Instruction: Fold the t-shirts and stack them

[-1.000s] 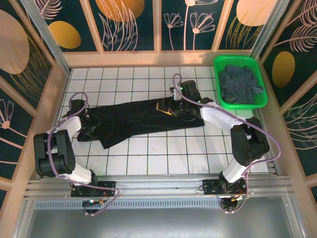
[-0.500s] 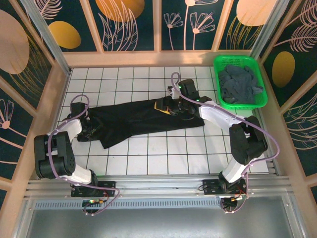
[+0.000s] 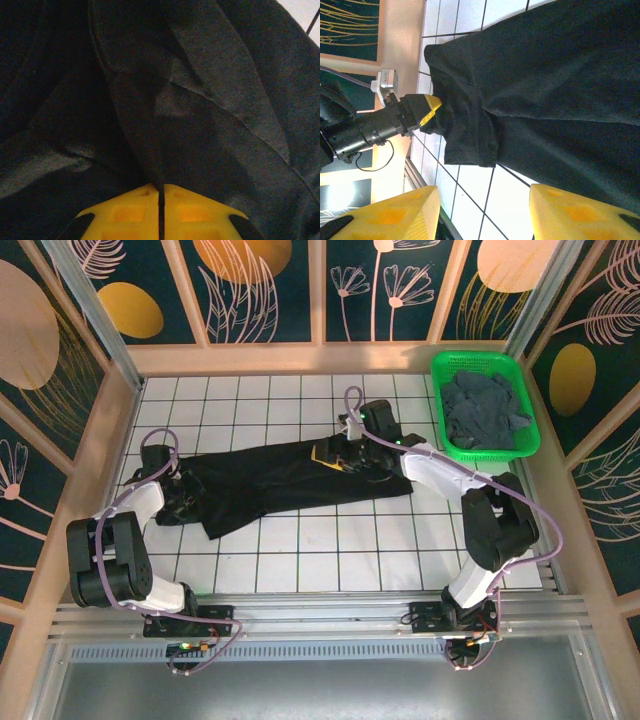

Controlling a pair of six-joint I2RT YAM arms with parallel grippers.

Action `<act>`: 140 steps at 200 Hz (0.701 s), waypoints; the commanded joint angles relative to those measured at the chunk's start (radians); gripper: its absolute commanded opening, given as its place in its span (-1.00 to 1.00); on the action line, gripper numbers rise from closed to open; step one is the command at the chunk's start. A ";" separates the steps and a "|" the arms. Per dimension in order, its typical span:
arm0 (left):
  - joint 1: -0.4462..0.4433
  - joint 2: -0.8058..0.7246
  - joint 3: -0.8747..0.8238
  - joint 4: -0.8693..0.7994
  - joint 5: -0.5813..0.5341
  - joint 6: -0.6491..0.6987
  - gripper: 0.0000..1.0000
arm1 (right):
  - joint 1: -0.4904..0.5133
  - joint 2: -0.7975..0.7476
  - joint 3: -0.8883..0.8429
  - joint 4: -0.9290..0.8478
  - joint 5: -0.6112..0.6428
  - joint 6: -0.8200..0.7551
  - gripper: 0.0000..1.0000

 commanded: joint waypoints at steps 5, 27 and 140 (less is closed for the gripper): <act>0.006 -0.026 -0.003 -0.034 0.002 0.016 -0.99 | 0.006 0.012 0.031 -0.009 0.000 -0.013 0.02; 0.006 -0.047 0.002 -0.054 -0.019 0.011 -1.00 | 0.006 0.008 0.028 -0.014 0.004 -0.013 0.02; 0.005 -0.091 0.204 -0.171 -0.185 -0.203 -1.00 | 0.000 0.004 0.035 -0.033 0.022 -0.025 0.00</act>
